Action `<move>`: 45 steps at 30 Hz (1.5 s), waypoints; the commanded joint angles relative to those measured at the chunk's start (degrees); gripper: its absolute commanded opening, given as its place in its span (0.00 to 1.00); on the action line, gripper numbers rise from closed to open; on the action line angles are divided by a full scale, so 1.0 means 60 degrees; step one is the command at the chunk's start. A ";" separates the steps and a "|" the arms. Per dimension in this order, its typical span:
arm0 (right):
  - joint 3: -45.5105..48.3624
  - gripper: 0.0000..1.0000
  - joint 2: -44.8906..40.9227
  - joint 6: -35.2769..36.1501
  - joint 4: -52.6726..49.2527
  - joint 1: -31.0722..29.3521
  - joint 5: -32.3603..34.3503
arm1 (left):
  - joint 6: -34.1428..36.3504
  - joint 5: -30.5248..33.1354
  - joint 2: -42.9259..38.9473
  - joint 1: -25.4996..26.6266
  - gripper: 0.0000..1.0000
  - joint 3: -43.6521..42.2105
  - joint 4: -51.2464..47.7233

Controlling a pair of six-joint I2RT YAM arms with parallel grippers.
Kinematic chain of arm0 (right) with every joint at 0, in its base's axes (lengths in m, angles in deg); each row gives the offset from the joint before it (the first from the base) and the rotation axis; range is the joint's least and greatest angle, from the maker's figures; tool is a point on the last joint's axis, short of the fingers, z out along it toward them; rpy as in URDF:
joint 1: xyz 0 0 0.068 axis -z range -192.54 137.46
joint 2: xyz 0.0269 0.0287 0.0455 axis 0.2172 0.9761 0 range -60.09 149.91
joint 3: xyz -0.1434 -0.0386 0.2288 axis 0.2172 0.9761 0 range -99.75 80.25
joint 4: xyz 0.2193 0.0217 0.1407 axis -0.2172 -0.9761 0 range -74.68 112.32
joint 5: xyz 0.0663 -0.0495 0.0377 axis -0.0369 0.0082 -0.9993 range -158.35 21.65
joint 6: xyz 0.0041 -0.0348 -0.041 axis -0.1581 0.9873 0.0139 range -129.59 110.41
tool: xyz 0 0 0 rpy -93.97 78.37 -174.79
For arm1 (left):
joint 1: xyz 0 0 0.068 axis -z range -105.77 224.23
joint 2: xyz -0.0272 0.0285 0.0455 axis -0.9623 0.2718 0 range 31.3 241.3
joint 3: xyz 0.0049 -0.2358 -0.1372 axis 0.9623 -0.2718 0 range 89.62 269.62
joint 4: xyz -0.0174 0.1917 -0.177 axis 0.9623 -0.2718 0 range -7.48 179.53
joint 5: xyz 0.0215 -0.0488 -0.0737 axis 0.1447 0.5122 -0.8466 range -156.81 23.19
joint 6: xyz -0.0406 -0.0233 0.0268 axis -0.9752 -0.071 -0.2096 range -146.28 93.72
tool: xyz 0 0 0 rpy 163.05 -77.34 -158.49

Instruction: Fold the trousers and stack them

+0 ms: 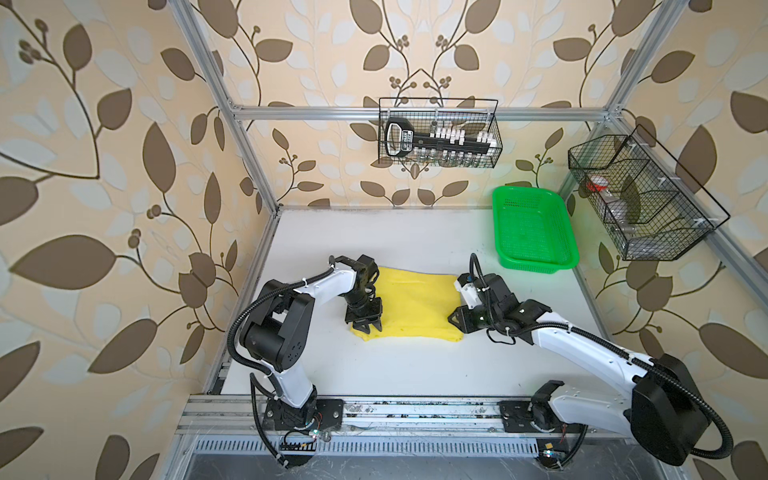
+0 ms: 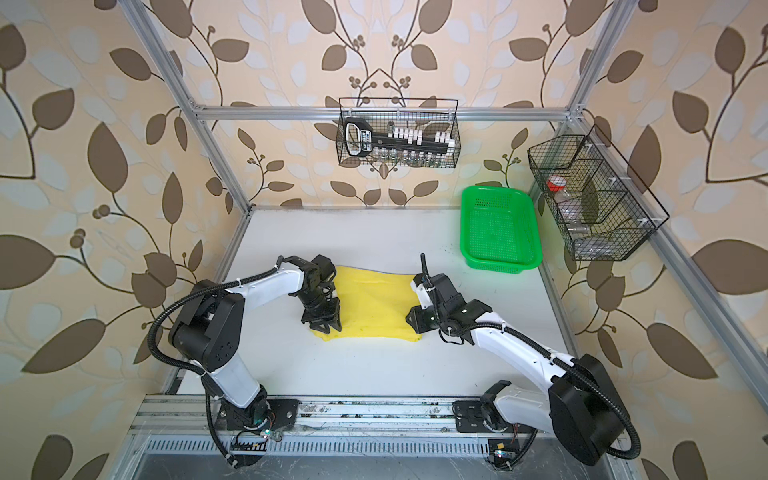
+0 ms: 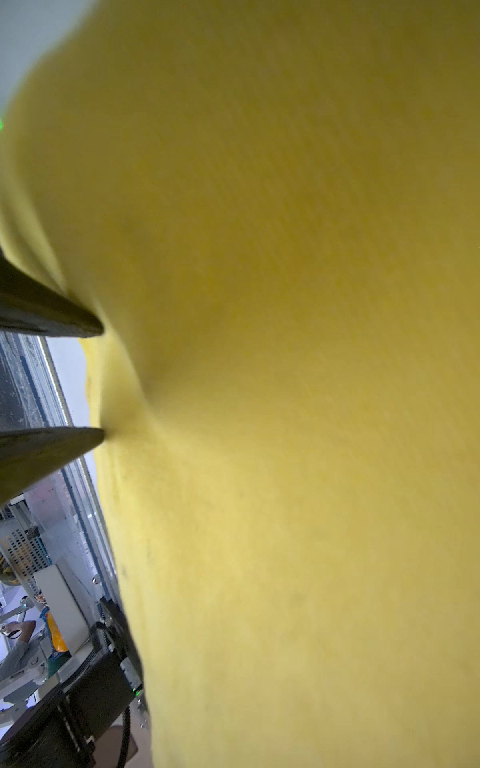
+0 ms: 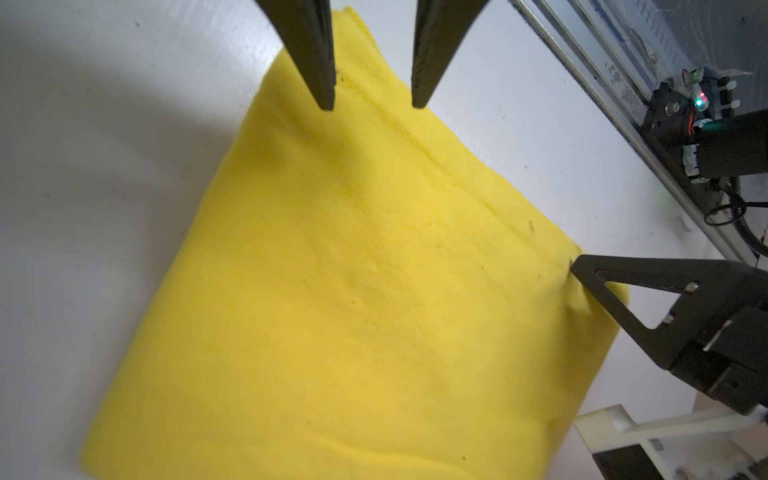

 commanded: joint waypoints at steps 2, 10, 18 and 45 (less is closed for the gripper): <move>-0.0200 0.37 0.0910 0.0064 0.0508 -0.0561 0.0323 | 0.0300 0.0137 -0.0673 -0.0072 0.40 0.0951 -0.0816; -0.0163 0.45 0.2287 0.0130 0.0565 -0.1323 0.2038 | 0.0743 0.2002 0.0194 -0.0545 0.46 0.1015 -0.0281; -0.0259 0.51 0.2881 0.0042 0.0177 -0.1422 0.3339 | 0.0887 0.1770 0.1364 -0.0615 0.43 0.1196 0.0410; -0.3676 0.75 0.4910 -0.0768 0.1030 -0.1801 0.3984 | 0.1345 0.1476 0.1700 -0.0964 0.56 0.4684 -0.0421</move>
